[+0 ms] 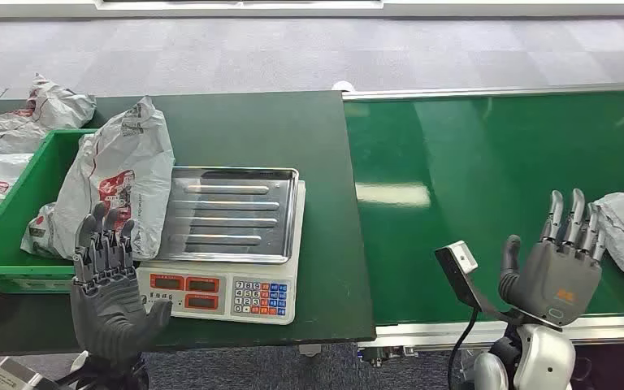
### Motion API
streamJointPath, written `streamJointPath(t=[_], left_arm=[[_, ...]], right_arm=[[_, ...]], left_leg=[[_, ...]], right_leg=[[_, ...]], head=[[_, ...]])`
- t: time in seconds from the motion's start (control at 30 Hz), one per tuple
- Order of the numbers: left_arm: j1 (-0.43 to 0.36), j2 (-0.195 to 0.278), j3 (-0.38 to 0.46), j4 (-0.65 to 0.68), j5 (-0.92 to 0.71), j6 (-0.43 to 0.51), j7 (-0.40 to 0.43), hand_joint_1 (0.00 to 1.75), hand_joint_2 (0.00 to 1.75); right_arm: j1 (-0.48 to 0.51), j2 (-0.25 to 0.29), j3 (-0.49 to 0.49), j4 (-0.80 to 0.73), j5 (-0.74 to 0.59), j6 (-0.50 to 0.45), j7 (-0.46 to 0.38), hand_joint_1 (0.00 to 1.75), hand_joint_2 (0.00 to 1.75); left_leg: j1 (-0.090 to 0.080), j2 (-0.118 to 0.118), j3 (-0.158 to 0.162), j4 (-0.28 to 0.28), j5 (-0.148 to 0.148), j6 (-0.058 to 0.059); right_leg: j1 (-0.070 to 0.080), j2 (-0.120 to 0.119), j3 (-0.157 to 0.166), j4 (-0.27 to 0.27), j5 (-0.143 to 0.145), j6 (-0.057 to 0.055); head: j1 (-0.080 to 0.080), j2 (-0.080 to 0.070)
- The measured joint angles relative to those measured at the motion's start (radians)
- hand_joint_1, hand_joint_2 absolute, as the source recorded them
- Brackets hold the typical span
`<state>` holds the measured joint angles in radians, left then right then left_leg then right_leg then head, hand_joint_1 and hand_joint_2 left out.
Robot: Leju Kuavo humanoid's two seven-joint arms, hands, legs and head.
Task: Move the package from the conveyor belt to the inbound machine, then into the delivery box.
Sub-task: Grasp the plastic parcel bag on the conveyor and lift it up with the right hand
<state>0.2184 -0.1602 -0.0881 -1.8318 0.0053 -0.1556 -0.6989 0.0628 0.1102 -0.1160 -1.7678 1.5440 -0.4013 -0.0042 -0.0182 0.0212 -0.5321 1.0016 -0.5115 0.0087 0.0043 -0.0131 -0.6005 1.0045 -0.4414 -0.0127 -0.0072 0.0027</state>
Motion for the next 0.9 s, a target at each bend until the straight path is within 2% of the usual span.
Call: streamJointPath(t=[0.13,0.27,0.47,0.6,0.73,0.8,0.9], left_arm=[[0.004,-0.002,0.0,-0.008,0.008,-0.002,0.0,0.0,1.75],[0.013,-0.009,0.004,-0.023,0.019,-0.021,-0.001,0.0,1.75],[0.012,-0.023,0.019,-0.021,0.028,-0.066,-0.002,0.0,1.75],[-0.003,-0.033,0.029,-0.007,0.021,-0.075,-0.002,0.0,1.75],[-0.009,-0.044,0.041,0.001,0.016,-0.075,-0.002,0.0,1.75],[-0.01,-0.049,0.047,0.002,0.014,-0.075,-0.002,0.0,1.75],[-0.008,-0.057,0.056,0.001,0.01,-0.076,-0.002,0.0,1.75]], right_arm=[[-0.024,-0.01,-0.017,0.02,-0.009,0.02,0.013,0.0,1.75],[-0.12,-0.059,-0.081,0.136,0.008,0.048,0.06,0.0,1.75],[-0.249,-0.142,-0.254,0.38,0.011,0.004,0.179,0.0,1.75],[-0.293,-0.177,-0.38,0.516,-0.012,0.001,0.207,0.0,1.75],[-0.318,-0.194,-0.46,0.624,-0.021,-0.007,0.197,0.0,0.0],[-0.329,-0.197,-0.478,0.66,-0.025,-0.01,0.196,0.0,0.0],[-0.347,-0.197,-0.502,0.705,-0.066,-0.005,0.172,0.0,1.31]], left_leg=[[0.0,0.001,-0.003,0.0,0.0,0.0],[0.0,0.001,0.001,0.0,0.0,0.0],[-0.003,-0.003,0.005,0.001,0.001,0.002],[-0.004,-0.003,0.004,0.001,0.0,0.003],[-0.004,-0.002,-0.002,0.0,-0.002,0.004],[-0.004,-0.001,-0.002,0.0,-0.002,0.004],[-0.003,-0.001,-0.002,0.0,-0.002,0.004]], right_leg=[[0.0,0.0,0.0,0.0,0.0,0.0],[0.0,0.0,0.0,0.0,0.0,0.0],[0.0,-0.002,0.001,0.0,0.001,0.002],[-0.002,-0.003,0.001,0.0,0.001,0.003],[-0.003,-0.002,0.001,0.0,0.0,0.004],[-0.003,-0.002,0.001,0.0,0.0,0.004],[-0.003,-0.002,0.001,0.0,0.0,0.004]], head=[[0.0,0.0],[0.0,0.0],[0.0,0.0],[0.0,0.0],[0.0,0.0],[0.0,0.0],[0.0,0.0]])
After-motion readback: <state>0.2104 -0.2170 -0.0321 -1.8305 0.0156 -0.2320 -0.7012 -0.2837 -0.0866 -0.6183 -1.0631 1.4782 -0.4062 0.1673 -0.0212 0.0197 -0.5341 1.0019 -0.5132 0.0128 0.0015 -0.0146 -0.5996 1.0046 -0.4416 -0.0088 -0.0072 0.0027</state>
